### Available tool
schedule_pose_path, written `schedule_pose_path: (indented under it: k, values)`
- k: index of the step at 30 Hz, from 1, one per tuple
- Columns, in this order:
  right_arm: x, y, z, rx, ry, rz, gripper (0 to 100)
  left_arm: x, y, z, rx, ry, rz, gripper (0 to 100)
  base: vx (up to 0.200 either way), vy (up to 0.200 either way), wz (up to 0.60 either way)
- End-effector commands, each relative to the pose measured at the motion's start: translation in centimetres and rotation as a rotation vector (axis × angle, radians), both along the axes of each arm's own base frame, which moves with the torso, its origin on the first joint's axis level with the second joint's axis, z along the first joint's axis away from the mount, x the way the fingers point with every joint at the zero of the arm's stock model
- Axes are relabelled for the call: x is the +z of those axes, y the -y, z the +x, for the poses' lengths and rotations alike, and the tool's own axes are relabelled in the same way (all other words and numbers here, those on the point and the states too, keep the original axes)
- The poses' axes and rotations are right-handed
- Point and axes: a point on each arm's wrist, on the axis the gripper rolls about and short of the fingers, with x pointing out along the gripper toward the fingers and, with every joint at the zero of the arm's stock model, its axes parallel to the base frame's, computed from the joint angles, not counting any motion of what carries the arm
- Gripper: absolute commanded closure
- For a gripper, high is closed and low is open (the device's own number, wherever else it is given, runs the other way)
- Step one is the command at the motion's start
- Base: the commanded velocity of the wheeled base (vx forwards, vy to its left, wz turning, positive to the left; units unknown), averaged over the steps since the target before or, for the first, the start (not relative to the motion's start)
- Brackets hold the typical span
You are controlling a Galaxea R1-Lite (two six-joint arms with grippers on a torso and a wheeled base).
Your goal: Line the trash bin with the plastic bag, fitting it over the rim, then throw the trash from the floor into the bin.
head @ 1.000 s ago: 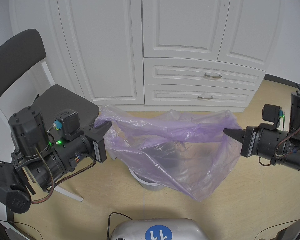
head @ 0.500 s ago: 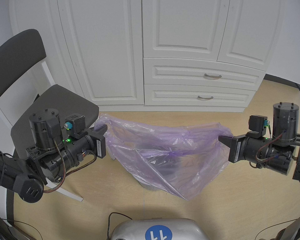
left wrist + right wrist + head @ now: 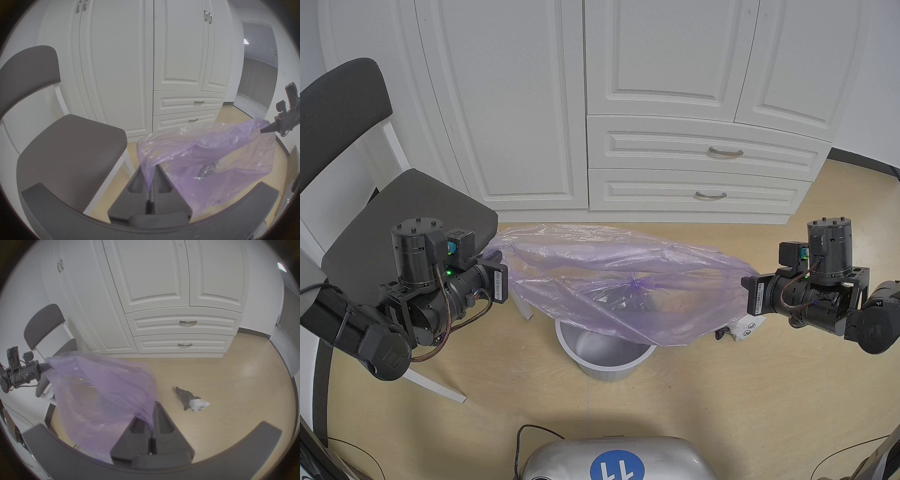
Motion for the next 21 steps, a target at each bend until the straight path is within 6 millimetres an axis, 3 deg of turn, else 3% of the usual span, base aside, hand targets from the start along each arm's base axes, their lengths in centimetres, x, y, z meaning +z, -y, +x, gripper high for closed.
schedule_pose_path:
  k: [1,21]
  values:
    - [-1.0,0.3,0.6,-0.012,-0.031,-0.023,100,-0.5,-0.3,0.4,0.013,-0.013,0.006,100,0.000,0.000,0.00]
    - [-2.3,2.2,1.1,-0.042,-0.056,-0.148,100,-1.0,-1.4,0.4,0.036,-0.018,0.052,100,0.000,0.000,0.00]
